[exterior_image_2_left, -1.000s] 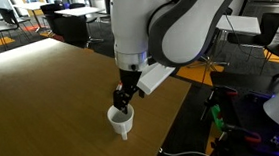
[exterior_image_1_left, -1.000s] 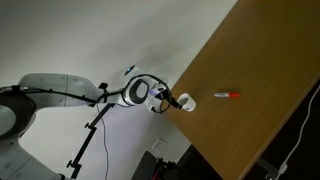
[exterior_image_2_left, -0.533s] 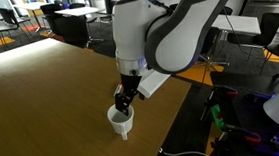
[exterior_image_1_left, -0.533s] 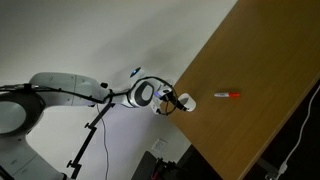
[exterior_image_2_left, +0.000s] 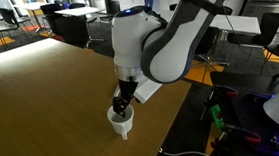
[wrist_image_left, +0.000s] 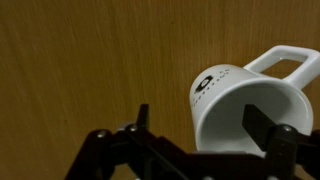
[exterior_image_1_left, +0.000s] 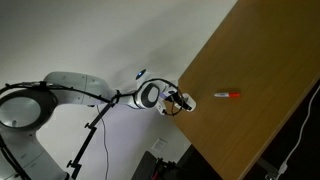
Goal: Move the mug to the right
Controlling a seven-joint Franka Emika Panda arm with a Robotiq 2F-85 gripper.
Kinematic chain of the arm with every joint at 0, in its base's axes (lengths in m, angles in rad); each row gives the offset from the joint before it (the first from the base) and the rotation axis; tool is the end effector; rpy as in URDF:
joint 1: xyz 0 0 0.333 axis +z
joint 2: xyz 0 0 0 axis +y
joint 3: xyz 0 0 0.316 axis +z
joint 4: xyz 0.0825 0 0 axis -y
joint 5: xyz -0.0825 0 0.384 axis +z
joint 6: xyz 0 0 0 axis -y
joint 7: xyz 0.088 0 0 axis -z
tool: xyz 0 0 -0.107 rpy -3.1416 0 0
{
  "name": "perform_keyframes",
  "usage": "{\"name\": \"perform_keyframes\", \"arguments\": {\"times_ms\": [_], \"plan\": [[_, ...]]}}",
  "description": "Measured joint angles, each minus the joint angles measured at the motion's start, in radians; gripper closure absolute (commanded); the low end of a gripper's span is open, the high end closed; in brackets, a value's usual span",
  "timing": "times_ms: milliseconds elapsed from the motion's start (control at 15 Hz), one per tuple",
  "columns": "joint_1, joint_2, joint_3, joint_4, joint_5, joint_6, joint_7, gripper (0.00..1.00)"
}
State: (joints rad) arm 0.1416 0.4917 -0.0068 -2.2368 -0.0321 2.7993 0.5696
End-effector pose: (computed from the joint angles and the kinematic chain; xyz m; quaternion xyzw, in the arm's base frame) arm 0.5418 0.0749 0.1535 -0.9790 0.2005 -0.0358 0.0052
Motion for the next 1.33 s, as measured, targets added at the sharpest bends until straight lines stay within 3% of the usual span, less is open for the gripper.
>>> {"name": "perform_keyframes", "arguments": {"times_ms": [133, 667, 1333], "plan": [[0.002, 0.021, -0.003, 0.015, 0.001, 0.009, 0.000, 0.39], [0.002, 0.065, -0.007, 0.059, 0.025, 0.011, -0.038, 1.00], [0.002, 0.073, -0.019, 0.074, 0.087, 0.007, -0.060, 0.97]]}}
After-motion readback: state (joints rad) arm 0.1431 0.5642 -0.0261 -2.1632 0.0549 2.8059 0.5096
